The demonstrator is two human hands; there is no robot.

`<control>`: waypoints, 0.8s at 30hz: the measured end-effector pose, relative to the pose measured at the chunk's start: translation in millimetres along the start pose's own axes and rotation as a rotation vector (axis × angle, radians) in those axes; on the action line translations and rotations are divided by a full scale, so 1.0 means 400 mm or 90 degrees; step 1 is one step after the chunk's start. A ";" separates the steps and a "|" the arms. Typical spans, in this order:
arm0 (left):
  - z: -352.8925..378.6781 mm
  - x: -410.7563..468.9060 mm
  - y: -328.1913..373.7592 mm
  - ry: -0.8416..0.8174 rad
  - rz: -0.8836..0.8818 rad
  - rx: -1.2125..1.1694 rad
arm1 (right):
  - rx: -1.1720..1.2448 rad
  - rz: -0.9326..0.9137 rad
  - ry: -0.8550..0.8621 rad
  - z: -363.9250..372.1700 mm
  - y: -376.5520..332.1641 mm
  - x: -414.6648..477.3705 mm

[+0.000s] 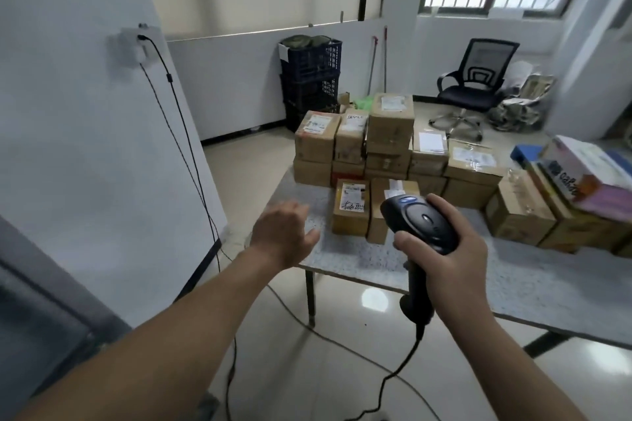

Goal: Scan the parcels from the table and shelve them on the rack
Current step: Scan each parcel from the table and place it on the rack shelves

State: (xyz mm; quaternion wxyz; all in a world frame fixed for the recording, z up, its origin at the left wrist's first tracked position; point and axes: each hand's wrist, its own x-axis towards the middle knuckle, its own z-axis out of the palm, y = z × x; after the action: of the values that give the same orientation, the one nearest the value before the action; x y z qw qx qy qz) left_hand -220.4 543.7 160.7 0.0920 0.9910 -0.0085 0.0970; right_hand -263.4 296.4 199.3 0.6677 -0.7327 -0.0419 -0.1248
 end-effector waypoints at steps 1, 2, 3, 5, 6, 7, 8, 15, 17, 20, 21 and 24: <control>0.016 0.033 0.003 -0.001 -0.004 0.001 | 0.004 0.005 -0.001 -0.001 0.019 0.038; 0.029 0.064 0.006 -0.006 -0.012 0.003 | 0.007 0.013 -0.003 0.000 0.038 0.076; 0.044 0.094 0.007 -0.013 -0.023 0.003 | 0.011 0.017 -0.007 0.000 0.055 0.114; 0.069 0.152 0.008 -0.039 -0.051 0.009 | 0.015 0.027 -0.013 -0.002 0.087 0.194; 0.081 0.184 0.007 -0.054 -0.066 0.012 | 0.016 0.031 -0.017 -0.001 0.100 0.234; 0.089 0.209 0.005 -0.062 -0.081 0.013 | 0.017 0.036 -0.023 0.000 0.107 0.264; 0.107 0.248 0.009 -0.065 -0.101 0.012 | 0.020 0.038 -0.038 -0.003 0.123 0.311; 0.208 0.377 0.029 -0.138 -0.180 -0.049 | 0.027 0.063 -0.068 -0.002 0.198 0.478; 0.240 0.418 0.022 -0.153 -0.203 -0.055 | 0.028 0.071 -0.057 0.002 0.215 0.513; 0.291 0.477 0.015 -0.196 -0.250 -0.081 | 0.042 0.102 -0.050 0.015 0.243 0.551; 0.310 0.497 0.012 -0.215 -0.264 -0.091 | 0.040 0.112 -0.046 0.021 0.254 0.560; 0.369 0.551 0.005 -0.269 -0.309 -0.125 | 0.016 0.127 -0.035 0.039 0.279 0.580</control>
State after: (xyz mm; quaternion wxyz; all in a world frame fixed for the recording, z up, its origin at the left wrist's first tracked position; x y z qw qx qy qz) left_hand 23.7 514.8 61.6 0.2040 0.9486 0.1995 -0.1370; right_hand -12.1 275.8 145.3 0.6843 -0.7281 0.0116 -0.0373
